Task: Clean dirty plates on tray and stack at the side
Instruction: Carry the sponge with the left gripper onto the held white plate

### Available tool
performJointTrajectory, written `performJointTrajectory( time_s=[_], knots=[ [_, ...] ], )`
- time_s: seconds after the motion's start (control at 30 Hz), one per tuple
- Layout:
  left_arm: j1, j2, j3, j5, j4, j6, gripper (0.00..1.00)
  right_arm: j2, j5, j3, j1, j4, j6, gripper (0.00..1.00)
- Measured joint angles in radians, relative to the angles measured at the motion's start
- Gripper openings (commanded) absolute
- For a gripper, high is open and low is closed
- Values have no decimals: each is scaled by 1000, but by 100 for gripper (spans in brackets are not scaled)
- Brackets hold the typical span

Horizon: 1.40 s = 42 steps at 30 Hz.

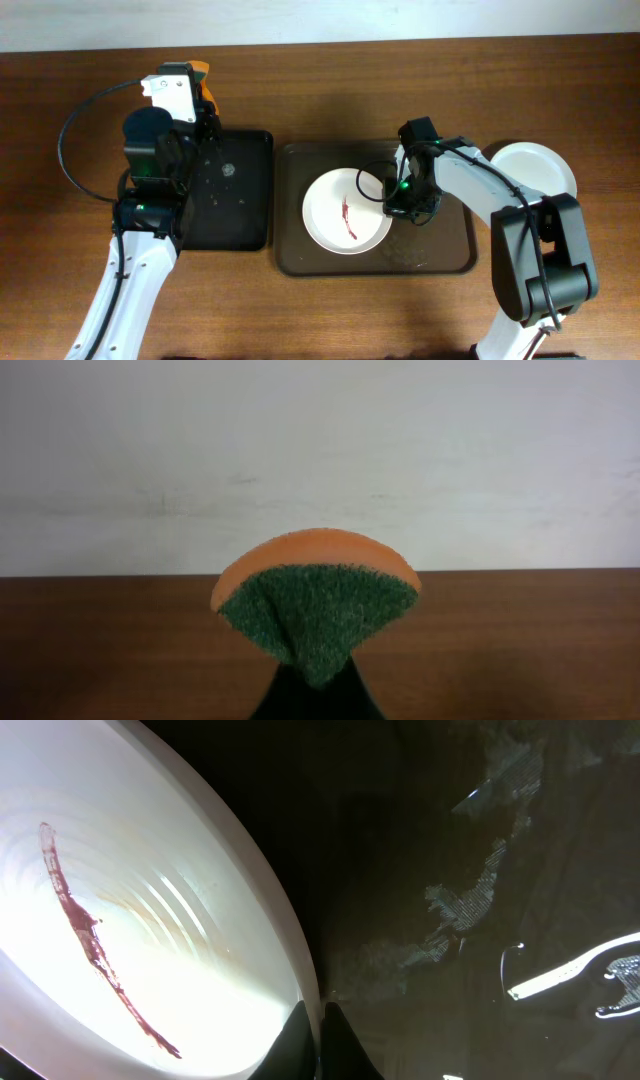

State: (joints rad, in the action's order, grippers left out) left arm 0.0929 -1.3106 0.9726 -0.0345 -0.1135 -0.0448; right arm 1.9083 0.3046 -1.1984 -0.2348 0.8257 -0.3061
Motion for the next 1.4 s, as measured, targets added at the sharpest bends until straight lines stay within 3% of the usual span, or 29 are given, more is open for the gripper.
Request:
performJointTrajectory(
  time_s=[0.43, 0.67, 0.97, 1.13, 1.4],
  knots=[
    [0, 0, 0, 0, 31, 0, 0, 0, 0, 0, 0, -6, 0, 4],
    [0, -18, 6, 0, 234, 0, 0, 0, 0, 0, 0, -11, 0, 4],
    [0, -257, 10, 16, 504, 0, 0, 0, 0, 0, 0, -12, 1, 4],
    [0, -358, 10, 80, 544, 0, 0, 0, 0, 0, 0, -11, 1, 4],
    [0, -367, 10, 158, 566, -1, 0, 0, 0, 0, 0, -12, 0, 4]
  ],
)
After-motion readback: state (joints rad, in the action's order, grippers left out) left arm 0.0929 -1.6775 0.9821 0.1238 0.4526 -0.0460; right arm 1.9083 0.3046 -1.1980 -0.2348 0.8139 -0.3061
